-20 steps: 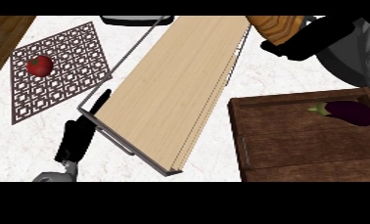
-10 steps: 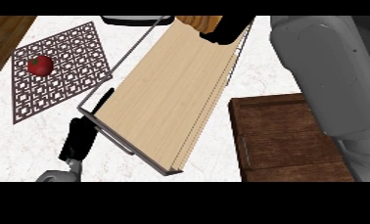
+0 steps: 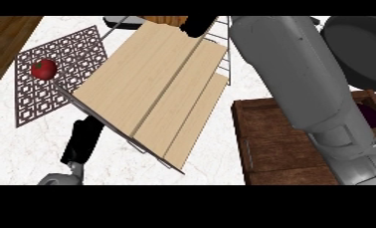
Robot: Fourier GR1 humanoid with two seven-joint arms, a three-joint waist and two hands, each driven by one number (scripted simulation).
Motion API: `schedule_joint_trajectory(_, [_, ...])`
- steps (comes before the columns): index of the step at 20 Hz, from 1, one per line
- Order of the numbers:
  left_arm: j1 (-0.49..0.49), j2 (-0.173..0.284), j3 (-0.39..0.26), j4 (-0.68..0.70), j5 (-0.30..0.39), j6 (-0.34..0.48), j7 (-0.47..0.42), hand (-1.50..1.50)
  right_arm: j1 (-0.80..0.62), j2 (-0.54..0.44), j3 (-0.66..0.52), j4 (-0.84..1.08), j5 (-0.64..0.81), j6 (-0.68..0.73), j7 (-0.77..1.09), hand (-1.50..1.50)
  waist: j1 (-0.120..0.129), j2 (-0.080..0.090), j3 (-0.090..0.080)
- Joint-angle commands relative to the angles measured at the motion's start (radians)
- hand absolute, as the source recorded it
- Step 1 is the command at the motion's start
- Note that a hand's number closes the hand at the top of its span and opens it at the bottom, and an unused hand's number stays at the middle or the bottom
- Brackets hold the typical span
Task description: Pick the croissant from the tray and place it in the tiered shelf
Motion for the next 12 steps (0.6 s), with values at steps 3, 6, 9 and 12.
schedule_joint_trajectory(3, [-0.012,0.0,-0.009,0.003,0.004,-0.019,0.007,0.0,0.1,0.146,-0.134,0.159,-0.274,0.071,0.098,-1.5,0.039,0.038,-0.006])
schedule_joint_trajectory(6, [-0.02,-0.013,-0.024,0.018,-0.018,-0.005,-0.012,0.0,0.11,0.148,-0.186,0.2,-0.394,0.055,0.097,-1.5,0.049,0.042,-0.007])
schedule_joint_trajectory(9, [-0.004,0.016,-0.002,0.011,0.004,-0.033,-0.013,0.0,0.09,0.15,-0.218,0.216,-0.525,0.012,0.131,-1.5,0.056,0.03,-0.007])
schedule_joint_trajectory(12, [-0.006,0.001,-0.001,0.034,0.006,-0.028,-0.017,0.0,0.114,0.15,-0.253,0.206,-0.554,-0.066,0.057,-1.5,0.029,0.033,-0.007])
